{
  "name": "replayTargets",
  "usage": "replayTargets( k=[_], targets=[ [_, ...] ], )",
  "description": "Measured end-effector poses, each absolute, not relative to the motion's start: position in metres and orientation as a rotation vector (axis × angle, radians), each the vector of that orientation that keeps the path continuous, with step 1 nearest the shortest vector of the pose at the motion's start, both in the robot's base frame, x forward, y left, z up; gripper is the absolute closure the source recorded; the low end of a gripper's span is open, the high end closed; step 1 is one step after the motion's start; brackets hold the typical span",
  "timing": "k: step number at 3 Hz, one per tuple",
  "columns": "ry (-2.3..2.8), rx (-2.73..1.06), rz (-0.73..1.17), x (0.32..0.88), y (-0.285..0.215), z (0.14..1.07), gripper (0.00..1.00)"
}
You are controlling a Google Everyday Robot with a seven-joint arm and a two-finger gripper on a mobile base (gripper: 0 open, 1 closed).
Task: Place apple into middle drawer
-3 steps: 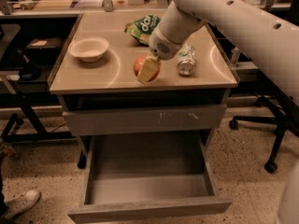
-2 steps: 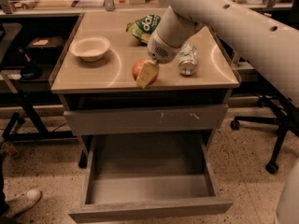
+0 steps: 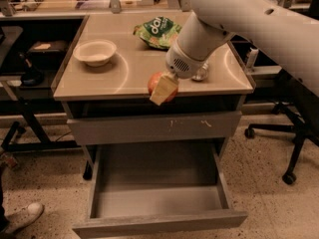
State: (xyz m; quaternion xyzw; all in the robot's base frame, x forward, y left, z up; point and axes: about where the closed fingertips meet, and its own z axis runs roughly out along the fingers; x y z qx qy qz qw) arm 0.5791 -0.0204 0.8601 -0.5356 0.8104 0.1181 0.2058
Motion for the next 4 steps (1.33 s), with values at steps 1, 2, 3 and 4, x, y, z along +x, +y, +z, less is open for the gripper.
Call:
replayTargets(
  k=[1,2,3,4],
  targets=[
    [2.367,-1.389,0.409,0.526,-0.032,0.831,1.0],
    [2.403,-1.403,0.413,0.515,-0.038,0.813,1.0],
    [2.402,-1.403,0.412,0.515,-0.038,0.814,1.0],
    [2.456,-1.362,0.499,0.5,-0.036,0.777,1.0]
  ],
)
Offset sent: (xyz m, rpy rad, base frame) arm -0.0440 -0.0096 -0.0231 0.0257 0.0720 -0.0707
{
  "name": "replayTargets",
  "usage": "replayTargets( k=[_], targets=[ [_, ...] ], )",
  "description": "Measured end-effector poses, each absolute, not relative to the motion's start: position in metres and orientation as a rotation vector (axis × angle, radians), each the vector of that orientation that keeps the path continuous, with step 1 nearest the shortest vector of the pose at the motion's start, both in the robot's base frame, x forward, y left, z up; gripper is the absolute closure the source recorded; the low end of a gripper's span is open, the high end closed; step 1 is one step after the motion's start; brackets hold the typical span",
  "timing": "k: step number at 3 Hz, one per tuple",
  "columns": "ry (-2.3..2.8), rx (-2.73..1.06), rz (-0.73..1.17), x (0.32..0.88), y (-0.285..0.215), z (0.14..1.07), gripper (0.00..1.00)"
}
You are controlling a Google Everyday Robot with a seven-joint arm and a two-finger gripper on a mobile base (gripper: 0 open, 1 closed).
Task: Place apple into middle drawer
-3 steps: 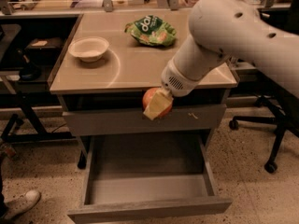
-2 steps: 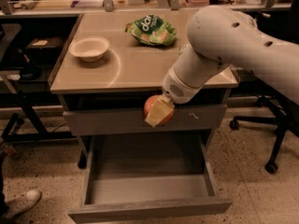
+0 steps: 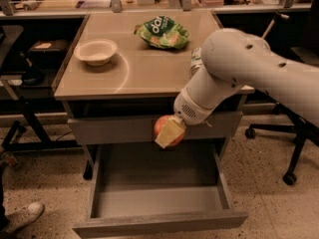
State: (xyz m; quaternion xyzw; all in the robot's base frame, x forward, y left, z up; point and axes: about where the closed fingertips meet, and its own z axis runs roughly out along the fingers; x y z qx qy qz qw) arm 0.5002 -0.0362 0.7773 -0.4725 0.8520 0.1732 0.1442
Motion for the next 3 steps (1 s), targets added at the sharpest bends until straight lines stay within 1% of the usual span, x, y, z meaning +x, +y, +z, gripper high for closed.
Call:
replayTargets(
  k=[2,3],
  targets=[
    [2.613,-1.253,0.637,0.486,-0.03,0.658,1.0],
    [2.613,-1.253,0.637,0.486,-0.03,0.658,1.0]
  ],
)
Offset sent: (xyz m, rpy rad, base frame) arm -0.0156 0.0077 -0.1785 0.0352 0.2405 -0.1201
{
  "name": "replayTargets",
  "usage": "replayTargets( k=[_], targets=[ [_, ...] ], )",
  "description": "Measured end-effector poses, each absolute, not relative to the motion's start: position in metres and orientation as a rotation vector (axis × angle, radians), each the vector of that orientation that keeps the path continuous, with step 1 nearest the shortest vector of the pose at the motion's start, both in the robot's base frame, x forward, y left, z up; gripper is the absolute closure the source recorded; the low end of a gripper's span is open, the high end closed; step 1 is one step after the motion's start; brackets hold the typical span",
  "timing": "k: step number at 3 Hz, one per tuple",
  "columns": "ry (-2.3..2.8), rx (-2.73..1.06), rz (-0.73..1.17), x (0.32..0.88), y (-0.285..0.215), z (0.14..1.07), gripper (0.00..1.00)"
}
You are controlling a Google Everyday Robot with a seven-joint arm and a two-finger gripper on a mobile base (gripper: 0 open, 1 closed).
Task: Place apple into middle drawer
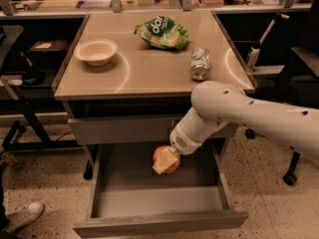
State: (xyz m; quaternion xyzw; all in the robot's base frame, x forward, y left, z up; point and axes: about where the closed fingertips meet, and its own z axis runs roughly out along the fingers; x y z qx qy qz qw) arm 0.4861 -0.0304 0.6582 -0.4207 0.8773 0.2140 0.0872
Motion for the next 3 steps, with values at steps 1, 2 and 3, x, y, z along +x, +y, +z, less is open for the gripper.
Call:
replayTargets(
  k=[1,2,3],
  targets=[
    [2.639,-1.211,0.753,0.481,-0.02,0.617,1.0],
    [2.666,-1.102,0.87,0.484,-0.009,0.558,1.0],
    [2.689,-1.006,0.962,0.486,-0.002,0.506,1.0]
  ],
)
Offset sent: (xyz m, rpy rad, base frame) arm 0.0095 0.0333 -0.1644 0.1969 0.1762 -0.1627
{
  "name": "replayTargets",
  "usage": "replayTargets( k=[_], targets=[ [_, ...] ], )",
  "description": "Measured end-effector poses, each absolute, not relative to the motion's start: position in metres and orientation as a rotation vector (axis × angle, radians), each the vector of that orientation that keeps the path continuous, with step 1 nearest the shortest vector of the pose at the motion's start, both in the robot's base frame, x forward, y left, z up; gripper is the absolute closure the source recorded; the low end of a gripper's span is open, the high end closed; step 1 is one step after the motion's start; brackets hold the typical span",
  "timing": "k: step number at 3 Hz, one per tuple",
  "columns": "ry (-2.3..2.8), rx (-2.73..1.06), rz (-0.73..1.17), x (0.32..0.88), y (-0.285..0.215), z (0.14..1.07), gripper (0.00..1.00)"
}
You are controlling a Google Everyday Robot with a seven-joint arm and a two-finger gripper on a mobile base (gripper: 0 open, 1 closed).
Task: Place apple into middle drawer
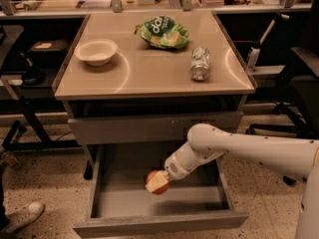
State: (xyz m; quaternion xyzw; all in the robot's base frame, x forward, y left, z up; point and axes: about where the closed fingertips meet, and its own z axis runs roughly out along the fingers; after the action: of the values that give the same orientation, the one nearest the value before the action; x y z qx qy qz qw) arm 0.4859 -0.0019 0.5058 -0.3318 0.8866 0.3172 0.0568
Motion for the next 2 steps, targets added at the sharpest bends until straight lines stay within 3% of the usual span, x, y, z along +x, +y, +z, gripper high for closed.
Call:
replayTargets(
  k=[2],
  targets=[
    [2.692,-0.931,0.99,0.491,0.006,0.475,1.0]
  ],
)
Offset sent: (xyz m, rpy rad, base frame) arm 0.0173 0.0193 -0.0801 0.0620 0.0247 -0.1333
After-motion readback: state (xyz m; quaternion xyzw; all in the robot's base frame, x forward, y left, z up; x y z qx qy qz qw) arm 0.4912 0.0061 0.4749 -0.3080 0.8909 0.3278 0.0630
